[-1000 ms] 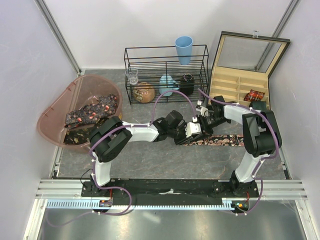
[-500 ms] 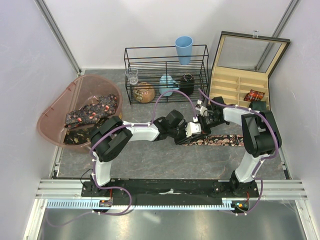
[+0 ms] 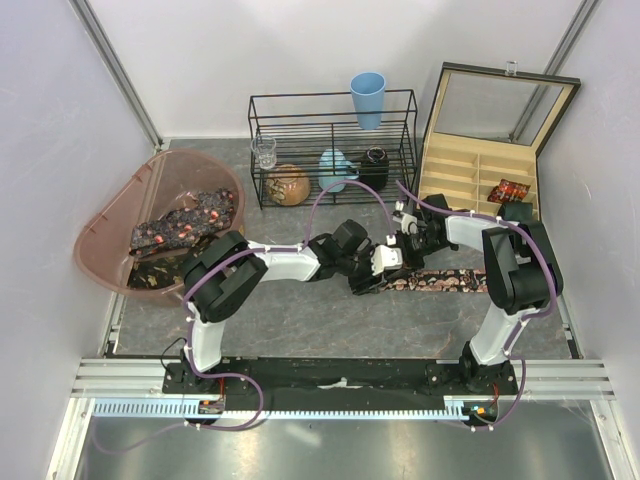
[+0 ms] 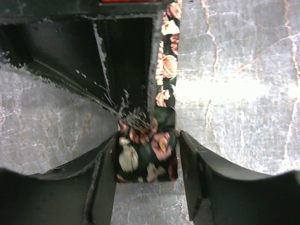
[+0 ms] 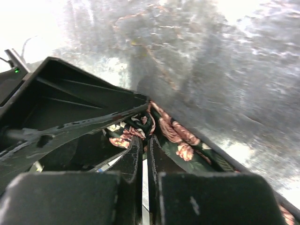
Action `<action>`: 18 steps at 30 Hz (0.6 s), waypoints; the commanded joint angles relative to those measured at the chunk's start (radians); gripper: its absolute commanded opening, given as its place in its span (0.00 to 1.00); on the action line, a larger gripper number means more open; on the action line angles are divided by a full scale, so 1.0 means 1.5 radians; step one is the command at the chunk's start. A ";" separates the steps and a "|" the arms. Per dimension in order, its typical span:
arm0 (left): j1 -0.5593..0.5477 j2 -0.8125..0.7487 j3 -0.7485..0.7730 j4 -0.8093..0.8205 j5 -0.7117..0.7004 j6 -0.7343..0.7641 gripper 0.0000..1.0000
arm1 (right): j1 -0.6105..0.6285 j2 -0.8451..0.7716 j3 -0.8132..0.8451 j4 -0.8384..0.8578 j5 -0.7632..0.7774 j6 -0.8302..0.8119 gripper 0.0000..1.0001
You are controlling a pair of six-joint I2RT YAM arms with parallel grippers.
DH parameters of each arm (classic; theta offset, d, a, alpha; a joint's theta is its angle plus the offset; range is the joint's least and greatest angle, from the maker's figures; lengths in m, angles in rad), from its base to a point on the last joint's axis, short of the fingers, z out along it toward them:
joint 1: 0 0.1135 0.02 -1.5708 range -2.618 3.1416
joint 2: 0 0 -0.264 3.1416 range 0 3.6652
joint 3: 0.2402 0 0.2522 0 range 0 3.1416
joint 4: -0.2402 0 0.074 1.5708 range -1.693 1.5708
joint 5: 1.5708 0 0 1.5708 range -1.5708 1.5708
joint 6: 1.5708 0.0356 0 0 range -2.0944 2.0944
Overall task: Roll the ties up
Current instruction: Roll the tie at the center of the board.
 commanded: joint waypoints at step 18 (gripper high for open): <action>0.063 -0.085 -0.232 0.382 0.124 -0.151 0.71 | 0.030 0.016 -0.003 -0.007 0.235 -0.015 0.00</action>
